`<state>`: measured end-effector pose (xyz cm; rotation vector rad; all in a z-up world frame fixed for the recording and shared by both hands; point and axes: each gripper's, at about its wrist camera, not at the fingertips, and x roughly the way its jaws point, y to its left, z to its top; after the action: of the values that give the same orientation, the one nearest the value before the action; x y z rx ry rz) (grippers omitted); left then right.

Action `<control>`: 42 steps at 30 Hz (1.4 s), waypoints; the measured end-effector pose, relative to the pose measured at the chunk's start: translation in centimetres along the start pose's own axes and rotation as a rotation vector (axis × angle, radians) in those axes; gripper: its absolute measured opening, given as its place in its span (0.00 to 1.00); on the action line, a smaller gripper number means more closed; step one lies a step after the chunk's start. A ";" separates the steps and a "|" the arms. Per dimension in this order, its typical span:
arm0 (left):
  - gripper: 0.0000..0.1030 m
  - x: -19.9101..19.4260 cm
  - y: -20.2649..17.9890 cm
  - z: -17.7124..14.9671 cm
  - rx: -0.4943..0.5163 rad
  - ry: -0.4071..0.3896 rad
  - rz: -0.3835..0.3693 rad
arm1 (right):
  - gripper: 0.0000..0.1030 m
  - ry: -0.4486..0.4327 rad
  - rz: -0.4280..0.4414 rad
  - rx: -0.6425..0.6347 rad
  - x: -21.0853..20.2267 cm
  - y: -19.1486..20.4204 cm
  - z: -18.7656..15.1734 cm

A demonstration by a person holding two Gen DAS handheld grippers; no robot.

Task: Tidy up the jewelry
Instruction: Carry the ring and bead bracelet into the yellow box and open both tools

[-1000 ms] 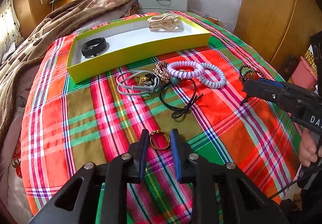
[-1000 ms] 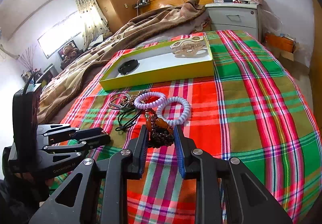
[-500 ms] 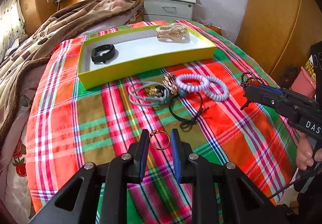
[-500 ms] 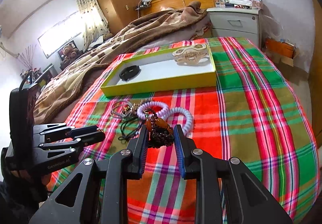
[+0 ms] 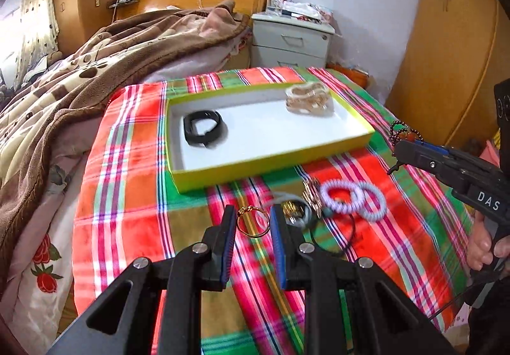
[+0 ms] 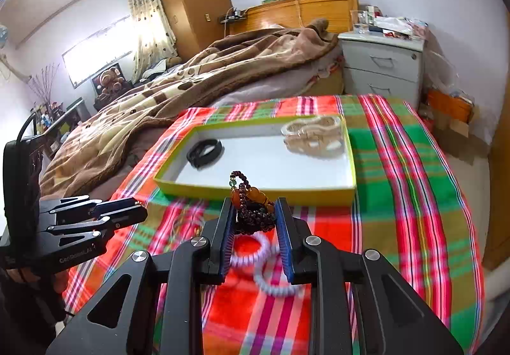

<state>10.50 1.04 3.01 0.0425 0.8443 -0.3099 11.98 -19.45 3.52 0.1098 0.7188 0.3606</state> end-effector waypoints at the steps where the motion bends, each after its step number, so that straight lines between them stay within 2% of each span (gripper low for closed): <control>1: 0.22 0.1 0.2 0.4 -0.002 -0.003 0.002 | 0.25 0.003 0.002 -0.001 0.4 0.0 0.4; 13: 0.22 3.5 3.5 4.5 -0.078 0.001 0.023 | 0.25 0.050 -0.015 -0.039 7.0 -0.4 5.6; 19: 0.22 6.1 4.5 5.8 -0.109 0.021 0.019 | 0.25 0.117 -0.012 -0.048 11.6 -0.7 7.1; 23: 0.22 7.6 5.0 6.2 -0.126 0.037 0.017 | 0.25 0.151 -0.006 -0.058 14.0 -0.6 7.8; 27: 0.22 8.7 5.2 6.2 -0.125 0.052 0.047 | 0.25 0.190 0.006 -0.057 16.3 -0.5 8.3; 30: 0.22 9.5 5.6 6.3 -0.147 0.066 0.035 | 0.25 0.219 0.011 -0.065 17.7 -0.3 8.7; 42: 0.22 10.6 5.6 6.1 -0.135 0.084 0.039 | 0.25 0.274 -0.004 -0.085 20.2 0.0 9.0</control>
<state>23.11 2.71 -1.29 -0.0541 0.9451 -0.2147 31.93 -11.94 -2.31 -0.0227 0.9728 0.4061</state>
